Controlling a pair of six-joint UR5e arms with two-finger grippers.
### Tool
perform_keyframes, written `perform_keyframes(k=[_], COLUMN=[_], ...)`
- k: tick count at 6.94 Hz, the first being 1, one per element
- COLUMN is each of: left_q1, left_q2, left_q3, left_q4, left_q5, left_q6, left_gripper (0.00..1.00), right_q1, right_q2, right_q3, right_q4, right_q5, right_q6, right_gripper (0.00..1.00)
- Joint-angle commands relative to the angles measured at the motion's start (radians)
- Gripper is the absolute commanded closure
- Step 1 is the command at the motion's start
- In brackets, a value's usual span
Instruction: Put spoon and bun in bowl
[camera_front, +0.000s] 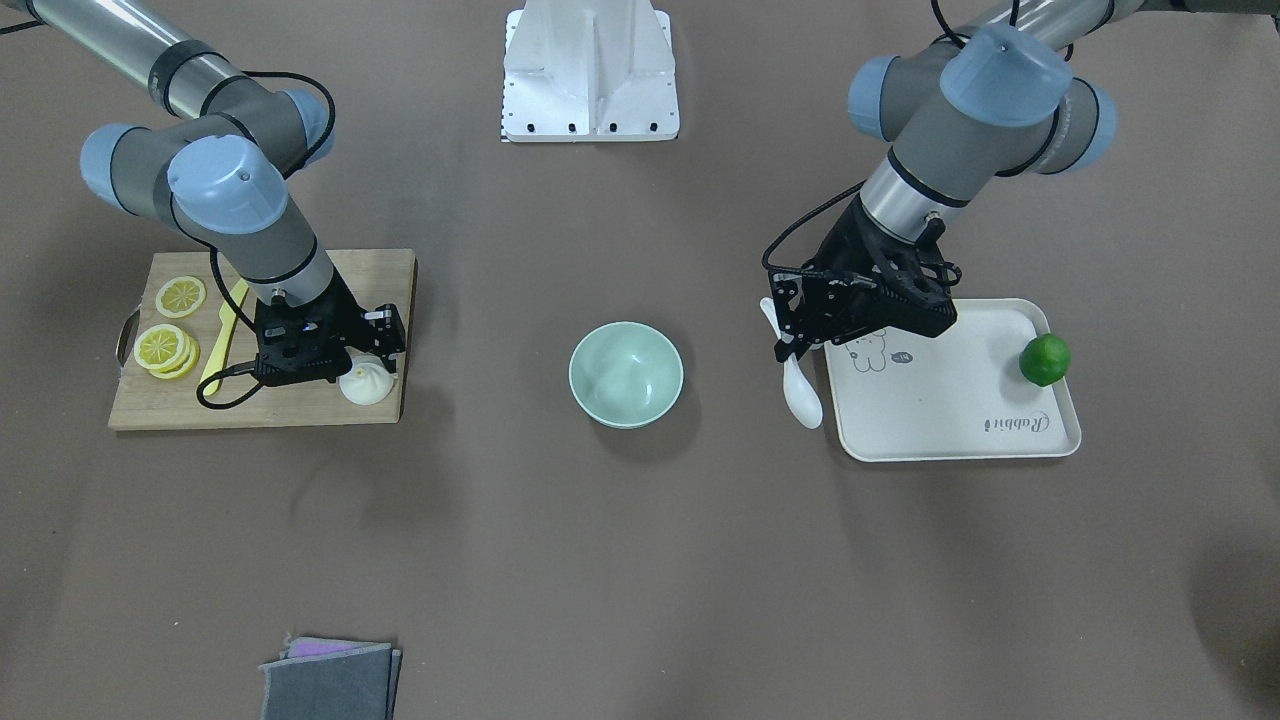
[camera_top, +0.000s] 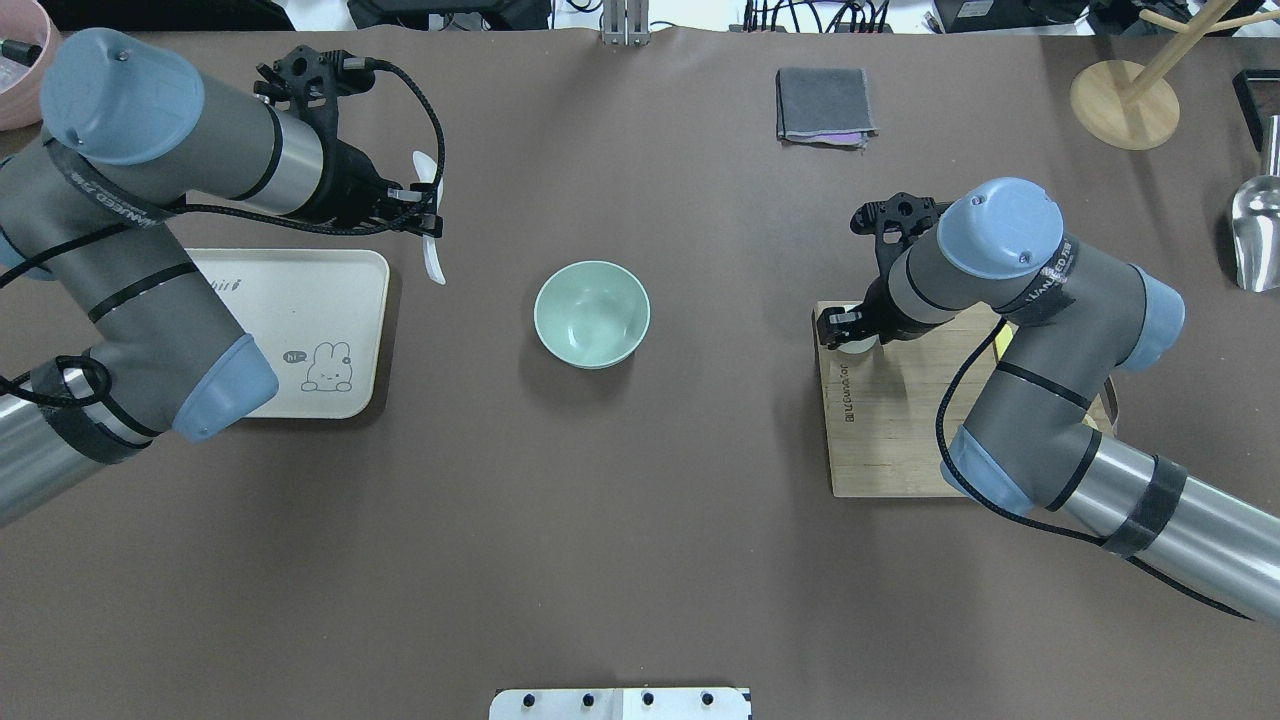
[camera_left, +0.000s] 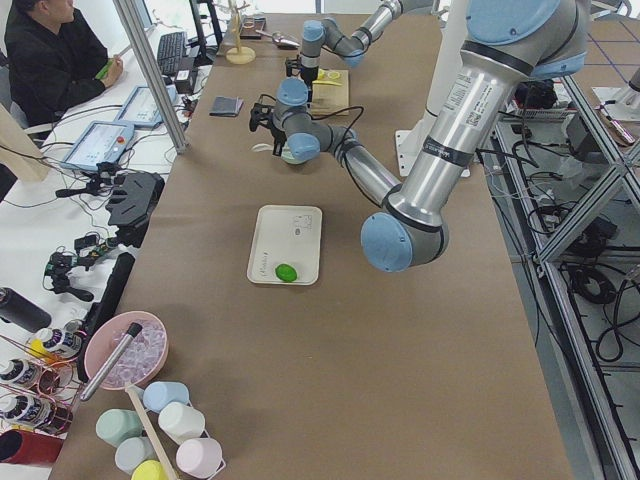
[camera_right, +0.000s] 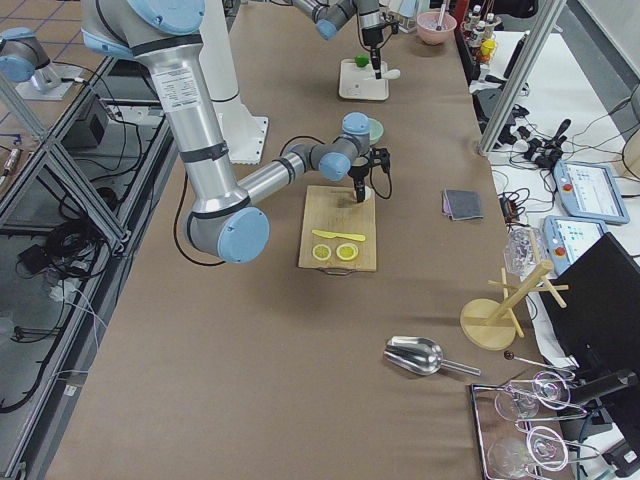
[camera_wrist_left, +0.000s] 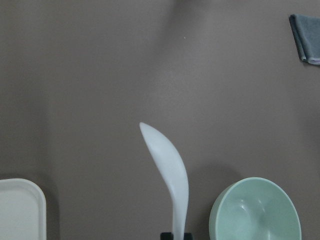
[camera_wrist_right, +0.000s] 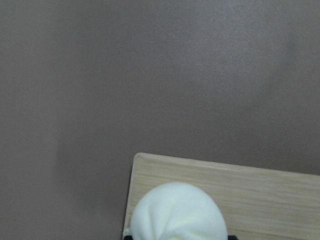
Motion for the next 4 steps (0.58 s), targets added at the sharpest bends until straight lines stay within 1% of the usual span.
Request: perform_keyframes(k=[1,2,3,4], left_q1=[0.01,0.047,0.096,0.142], left_q2=[-0.024,-0.07,-0.137,-0.194], left_q3=[0.006,0.039,0.086,0.139], left_q4=[0.002,0.002,0.002,0.002], left_q5=[0.003,0.047,0.115,0.167], left_q6=[-0.021,-0.068,-0.097,-0.134], left_gripper=[1.0,1.0,1.0,1.0], right_q1=[0.031,0.058,0.086,0.089], right_q2=[0.052,0.083,0.101,0.115], right_q3=[-0.003,0.0,0.003,0.004], right_q4=[-0.007,-0.013,-0.015,-0.013], right_q5=[0.012,0.05,0.08,0.08], right_q6=[0.037,0.079,0.084,0.105], right_gripper=[1.0,1.0,1.0,1.0])
